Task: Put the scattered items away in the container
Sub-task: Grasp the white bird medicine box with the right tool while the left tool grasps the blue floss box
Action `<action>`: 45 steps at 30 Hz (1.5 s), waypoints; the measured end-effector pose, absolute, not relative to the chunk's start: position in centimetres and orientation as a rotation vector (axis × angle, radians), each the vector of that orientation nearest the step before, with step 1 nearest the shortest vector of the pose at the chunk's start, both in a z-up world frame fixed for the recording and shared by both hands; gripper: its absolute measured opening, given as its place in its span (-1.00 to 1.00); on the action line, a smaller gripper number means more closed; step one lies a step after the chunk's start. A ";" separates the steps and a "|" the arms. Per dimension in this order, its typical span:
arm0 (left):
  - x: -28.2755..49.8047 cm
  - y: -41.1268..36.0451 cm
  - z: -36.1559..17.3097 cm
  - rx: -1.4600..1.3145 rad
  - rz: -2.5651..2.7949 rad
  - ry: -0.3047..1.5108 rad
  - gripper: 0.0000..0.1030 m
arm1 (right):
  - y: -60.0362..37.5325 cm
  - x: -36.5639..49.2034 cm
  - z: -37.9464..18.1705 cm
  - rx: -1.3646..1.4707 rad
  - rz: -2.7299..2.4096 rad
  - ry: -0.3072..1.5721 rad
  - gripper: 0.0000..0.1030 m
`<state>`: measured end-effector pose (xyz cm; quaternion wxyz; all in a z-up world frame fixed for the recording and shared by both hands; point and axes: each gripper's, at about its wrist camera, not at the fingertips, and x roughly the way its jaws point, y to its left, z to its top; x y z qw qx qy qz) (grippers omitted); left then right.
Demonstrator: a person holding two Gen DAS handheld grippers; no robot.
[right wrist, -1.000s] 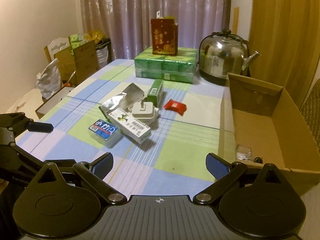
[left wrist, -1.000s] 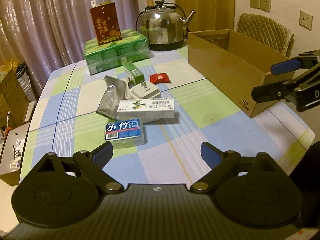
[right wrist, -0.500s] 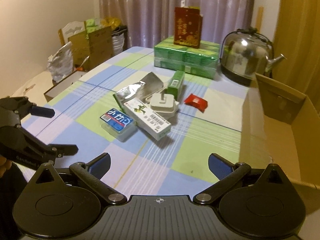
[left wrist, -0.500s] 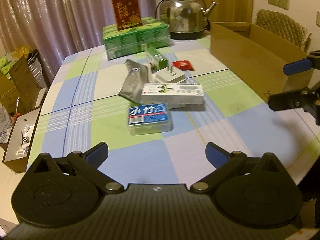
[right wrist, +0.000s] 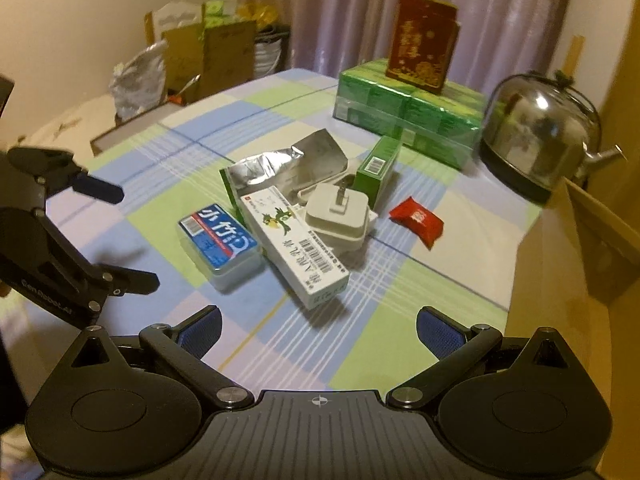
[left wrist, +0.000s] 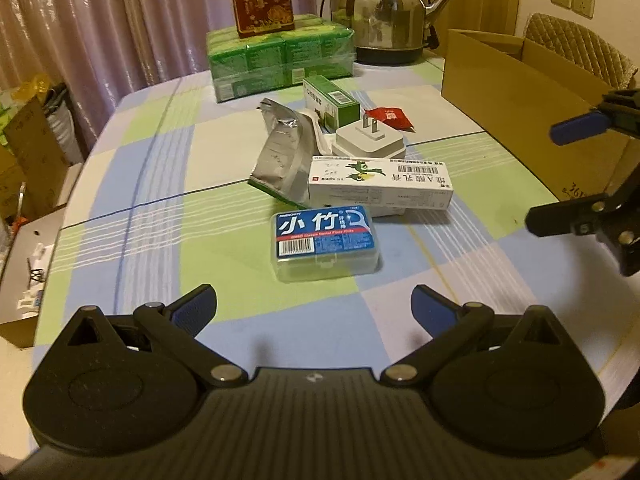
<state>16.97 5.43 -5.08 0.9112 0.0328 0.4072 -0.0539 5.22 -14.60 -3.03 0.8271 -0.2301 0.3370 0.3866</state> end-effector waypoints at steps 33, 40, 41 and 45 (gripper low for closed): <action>22.9 5.7 -9.7 0.009 -0.177 0.881 0.61 | -8.3 11.4 -7.2 -0.604 0.997 0.773 -0.31; 21.1 4.9 -9.1 0.031 -0.218 0.889 0.61 | -12.6 7.9 -6.3 -0.509 0.898 0.840 -0.31; 20.8 4.6 -9.0 0.034 -0.227 0.891 0.61 | -13.5 7.2 -6.3 -0.496 0.873 0.851 -0.31; 19.3 3.3 -8.7 0.053 -0.273 0.893 0.61 | -16.7 4.8 -6.9 -0.460 0.790 0.900 -0.31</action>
